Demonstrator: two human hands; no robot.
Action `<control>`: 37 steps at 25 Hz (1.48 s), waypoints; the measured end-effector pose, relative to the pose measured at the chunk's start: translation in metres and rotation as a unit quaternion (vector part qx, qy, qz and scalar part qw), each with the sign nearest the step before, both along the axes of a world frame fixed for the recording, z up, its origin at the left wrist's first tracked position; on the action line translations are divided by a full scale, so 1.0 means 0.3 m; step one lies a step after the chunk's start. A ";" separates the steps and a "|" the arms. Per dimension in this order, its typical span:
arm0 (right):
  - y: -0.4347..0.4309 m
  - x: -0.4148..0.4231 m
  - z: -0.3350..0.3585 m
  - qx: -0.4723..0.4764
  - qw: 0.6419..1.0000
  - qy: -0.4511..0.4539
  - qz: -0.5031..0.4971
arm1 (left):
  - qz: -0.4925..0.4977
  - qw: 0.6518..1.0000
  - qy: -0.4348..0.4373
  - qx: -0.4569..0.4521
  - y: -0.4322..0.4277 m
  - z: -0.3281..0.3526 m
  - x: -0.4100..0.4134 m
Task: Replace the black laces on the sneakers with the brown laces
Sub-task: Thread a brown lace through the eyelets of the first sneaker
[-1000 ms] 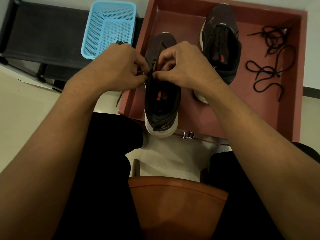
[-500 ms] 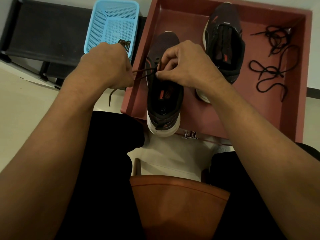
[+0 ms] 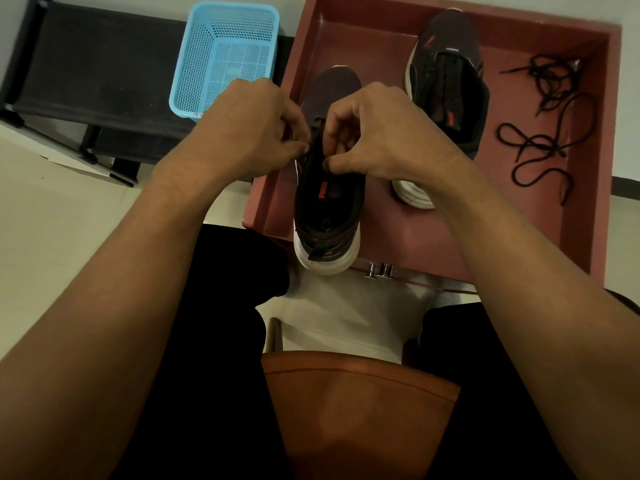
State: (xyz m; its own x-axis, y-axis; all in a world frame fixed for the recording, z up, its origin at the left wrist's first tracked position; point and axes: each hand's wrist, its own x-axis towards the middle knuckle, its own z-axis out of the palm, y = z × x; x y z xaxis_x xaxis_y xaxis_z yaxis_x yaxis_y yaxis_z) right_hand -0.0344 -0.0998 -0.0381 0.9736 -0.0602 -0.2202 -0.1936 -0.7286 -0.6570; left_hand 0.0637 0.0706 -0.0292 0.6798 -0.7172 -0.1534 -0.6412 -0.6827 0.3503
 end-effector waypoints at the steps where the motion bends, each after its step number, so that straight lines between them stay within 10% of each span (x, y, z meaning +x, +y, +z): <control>1: -0.003 -0.002 0.004 -0.013 1.000 0.005 0.010 | -0.004 1.000 0.001 0.005 0.000 -0.001 0.000; 9: -0.023 -0.002 -0.022 -0.040 0.997 0.030 -0.056 | 0.058 0.979 0.042 0.193 0.069 -0.032 0.033; 16: -0.038 -0.006 -0.009 0.001 0.994 0.055 -0.098 | 0.002 0.999 0.029 0.027 0.023 -0.011 0.000; 26: -0.010 -0.012 -0.014 -0.032 0.989 0.085 -0.113 | 0.108 0.986 0.053 0.113 0.025 -0.026 0.011; 37: -0.034 -0.003 -0.012 -0.040 0.995 -0.003 -0.088 | 0.055 0.995 0.085 0.011 0.058 0.004 0.024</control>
State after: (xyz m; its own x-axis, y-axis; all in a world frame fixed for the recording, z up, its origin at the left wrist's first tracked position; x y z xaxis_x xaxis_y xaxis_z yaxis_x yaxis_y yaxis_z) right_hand -0.0352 -0.1100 -0.0416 0.9477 -0.2471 -0.2023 -0.3193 -0.7340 -0.5994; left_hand 0.0709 0.0880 -0.0279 0.7169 -0.6348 -0.2882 -0.4949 -0.7546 0.4309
